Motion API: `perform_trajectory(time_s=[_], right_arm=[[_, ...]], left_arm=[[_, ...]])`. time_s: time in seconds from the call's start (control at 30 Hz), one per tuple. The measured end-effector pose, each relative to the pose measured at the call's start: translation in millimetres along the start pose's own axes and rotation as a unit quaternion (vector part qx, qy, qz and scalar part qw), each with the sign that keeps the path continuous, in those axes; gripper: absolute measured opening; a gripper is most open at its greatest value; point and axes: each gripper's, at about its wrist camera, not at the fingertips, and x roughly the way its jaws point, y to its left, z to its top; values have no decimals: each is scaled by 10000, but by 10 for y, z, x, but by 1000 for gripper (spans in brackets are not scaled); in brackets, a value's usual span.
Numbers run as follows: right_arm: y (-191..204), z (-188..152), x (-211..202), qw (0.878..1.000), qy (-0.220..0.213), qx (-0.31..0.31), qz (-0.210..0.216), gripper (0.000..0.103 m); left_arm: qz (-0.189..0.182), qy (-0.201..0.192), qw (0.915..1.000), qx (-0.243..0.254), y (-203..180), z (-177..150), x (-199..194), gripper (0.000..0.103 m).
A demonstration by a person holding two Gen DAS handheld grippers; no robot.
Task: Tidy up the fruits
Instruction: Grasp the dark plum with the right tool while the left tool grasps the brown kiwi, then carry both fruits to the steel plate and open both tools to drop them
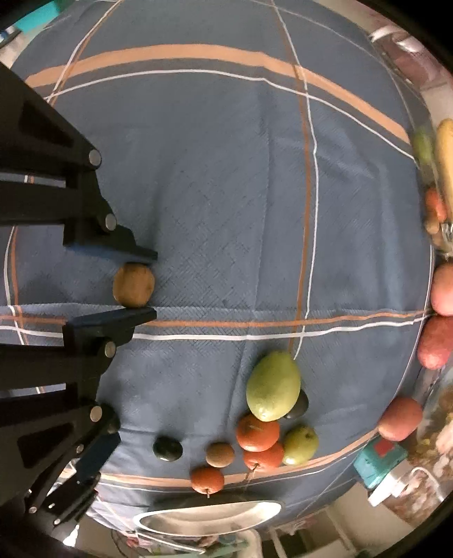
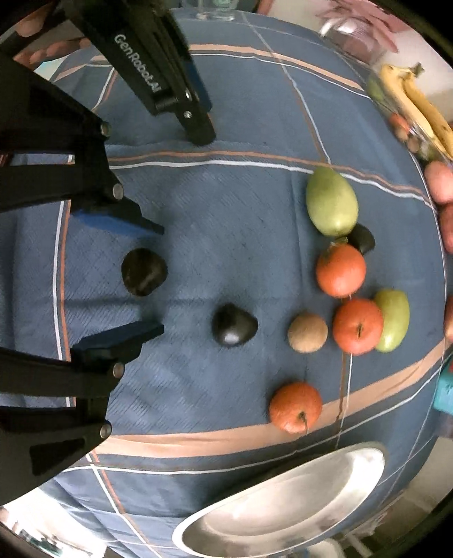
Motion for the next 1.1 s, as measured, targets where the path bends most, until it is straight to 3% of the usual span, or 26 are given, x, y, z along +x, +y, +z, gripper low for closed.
perform_trajectory(time_s=[0.1,0.27,0.43,0.57,0.67,0.93,1.1], right_arm=[[-82,43,-23,9996,60,96,272,29],[-240,18,-115,9988,33,212,433,27],[-293,-37,-365,9964,-363,228,729,27],[-322,1,-601,9957,-867,103,306,27],[-369,0,-643,9953,-936,156,179,27],[-993,13,-783,9849,-1291,1135,-206,27],[-1501,95,-908,9662,-1628,1836,-796,27]], left_arm=[[17,-26,9999,-107,-20,-51,11,27],[152,-199,9994,-259,-33,-90,-157,27],[137,-350,9986,-368,-89,-86,-357,27],[224,-464,9980,-367,-221,-56,-458,27],[140,-523,9977,-418,-359,-33,-472,27],[-66,-794,9967,-166,-960,32,-529,27],[-357,-926,9944,351,-1510,48,-543,27]])
